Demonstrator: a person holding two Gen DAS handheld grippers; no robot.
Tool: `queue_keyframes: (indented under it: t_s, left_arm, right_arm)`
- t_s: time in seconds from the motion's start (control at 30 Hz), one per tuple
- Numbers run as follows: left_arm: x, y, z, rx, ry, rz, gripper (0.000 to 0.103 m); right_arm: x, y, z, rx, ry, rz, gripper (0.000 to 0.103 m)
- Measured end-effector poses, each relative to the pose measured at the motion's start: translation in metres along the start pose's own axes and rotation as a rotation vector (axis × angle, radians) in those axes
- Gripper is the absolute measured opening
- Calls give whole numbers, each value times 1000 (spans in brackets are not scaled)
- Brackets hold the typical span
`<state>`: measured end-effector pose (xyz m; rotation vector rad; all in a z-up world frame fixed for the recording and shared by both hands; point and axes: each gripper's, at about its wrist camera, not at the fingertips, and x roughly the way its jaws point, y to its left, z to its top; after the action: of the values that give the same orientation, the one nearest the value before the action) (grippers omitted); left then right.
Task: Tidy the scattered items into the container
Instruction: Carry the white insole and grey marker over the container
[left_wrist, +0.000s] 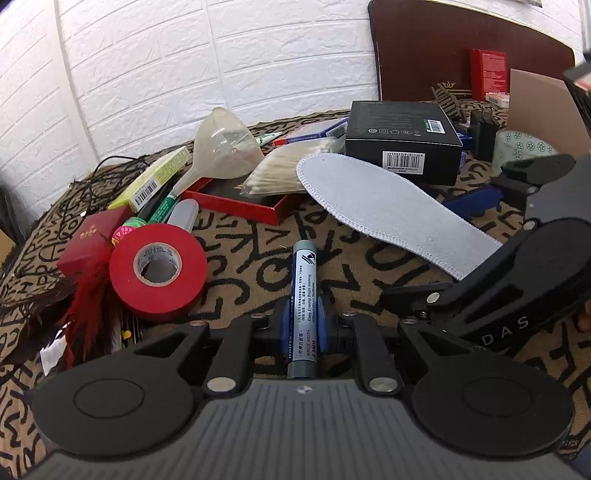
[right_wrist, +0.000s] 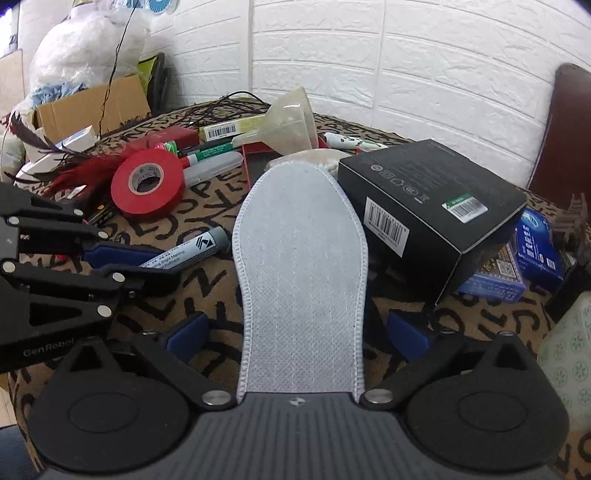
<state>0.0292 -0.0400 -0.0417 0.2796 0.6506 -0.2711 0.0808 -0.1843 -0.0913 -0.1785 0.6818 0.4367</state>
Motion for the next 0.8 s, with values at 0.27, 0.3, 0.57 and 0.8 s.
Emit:
queue_keyframes:
  t_s: [0.27, 0.3, 0.57, 0.8]
  left_arm:
    - [-16, -2, 2, 19, -98, -66, 17]
    - [-18, -3, 4, 22, -108, -69, 17]
    - [-38, -9, 29, 20, -190, -110, 17]
    - [-51, -50, 81, 81, -276, -175, 17]
  right_arm:
    - [-25, 12, 5, -125, -58, -42, 58]
    - [-30, 13, 7, -146, -71, -56, 58]
    - [-80, -2, 28, -164, -184, -143, 58]
    - [-136, -50, 36, -104, -260, -274, 58]
